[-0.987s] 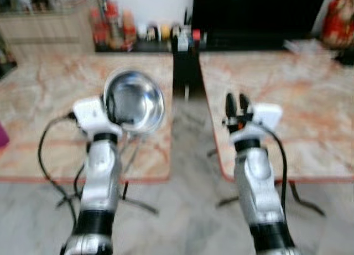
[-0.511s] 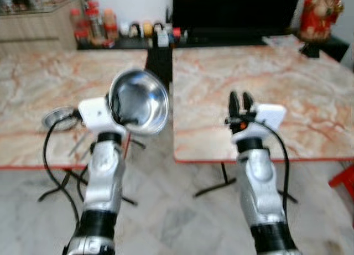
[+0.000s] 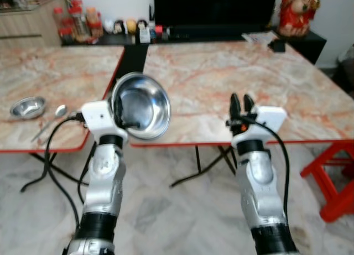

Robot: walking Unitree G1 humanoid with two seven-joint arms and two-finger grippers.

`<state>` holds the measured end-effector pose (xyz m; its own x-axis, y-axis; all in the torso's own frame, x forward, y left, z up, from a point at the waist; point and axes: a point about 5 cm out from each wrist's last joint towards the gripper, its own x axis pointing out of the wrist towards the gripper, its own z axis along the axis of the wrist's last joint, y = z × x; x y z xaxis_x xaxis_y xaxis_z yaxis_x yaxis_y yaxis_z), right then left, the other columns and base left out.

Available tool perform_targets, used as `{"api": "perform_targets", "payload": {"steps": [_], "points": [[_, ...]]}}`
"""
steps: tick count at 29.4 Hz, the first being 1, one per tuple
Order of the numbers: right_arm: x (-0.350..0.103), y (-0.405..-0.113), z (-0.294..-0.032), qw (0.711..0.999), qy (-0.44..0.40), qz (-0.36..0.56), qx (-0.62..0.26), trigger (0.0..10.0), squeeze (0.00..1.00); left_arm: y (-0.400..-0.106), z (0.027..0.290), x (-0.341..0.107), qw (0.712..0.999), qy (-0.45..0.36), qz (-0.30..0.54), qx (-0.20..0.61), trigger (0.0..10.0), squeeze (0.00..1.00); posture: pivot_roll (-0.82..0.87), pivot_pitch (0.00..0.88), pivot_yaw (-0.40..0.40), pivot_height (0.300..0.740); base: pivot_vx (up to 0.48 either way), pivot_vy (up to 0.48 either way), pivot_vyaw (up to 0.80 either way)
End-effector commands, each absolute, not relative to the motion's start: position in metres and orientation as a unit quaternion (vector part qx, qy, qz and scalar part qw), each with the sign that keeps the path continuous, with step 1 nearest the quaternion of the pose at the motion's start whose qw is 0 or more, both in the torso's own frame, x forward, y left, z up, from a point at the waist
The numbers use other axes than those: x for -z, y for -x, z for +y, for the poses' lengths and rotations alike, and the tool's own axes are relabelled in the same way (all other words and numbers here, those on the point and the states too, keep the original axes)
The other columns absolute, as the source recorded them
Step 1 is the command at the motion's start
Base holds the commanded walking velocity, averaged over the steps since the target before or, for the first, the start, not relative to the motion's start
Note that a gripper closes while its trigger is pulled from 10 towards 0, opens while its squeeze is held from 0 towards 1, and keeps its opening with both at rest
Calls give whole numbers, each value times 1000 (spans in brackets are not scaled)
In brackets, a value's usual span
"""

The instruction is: Setting the table

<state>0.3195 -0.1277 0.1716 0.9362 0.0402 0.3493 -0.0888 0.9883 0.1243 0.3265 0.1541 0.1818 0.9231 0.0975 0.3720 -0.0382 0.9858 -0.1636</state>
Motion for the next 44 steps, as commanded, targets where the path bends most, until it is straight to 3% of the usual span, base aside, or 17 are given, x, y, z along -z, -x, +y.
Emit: {"api": "perform_targets", "payload": {"steps": [1, 10, 19, 44], "points": [[-170, -319, -132, 983, -68, -170, -22, 10000, 0, -327, 147, -188, 976, 82, -201, -17, 10000, 0, -45, 0, 34, 740, 0, 0, 0], [-170, -320, -132, 984, -67, -166, -21, 10000, 0, -325, 145, -188, 976, 89, -198, -12, 10000, 0, -40, 0, 31, 740, 0, 0, 0], [-171, -320, -133, 984, -53, -170, -18, 10000, 0, -326, 142, -189, 976, 92, -197, -3, 10000, 0, -45, 0, 32, 740, 360, 0, 311], [-171, -320, -136, 983, -65, -170, -9, 10000, 0, -327, 140, -189, 977, 90, -194, 8, 10000, 0, -50, 0, 30, 740, 385, 0, -44]]}}
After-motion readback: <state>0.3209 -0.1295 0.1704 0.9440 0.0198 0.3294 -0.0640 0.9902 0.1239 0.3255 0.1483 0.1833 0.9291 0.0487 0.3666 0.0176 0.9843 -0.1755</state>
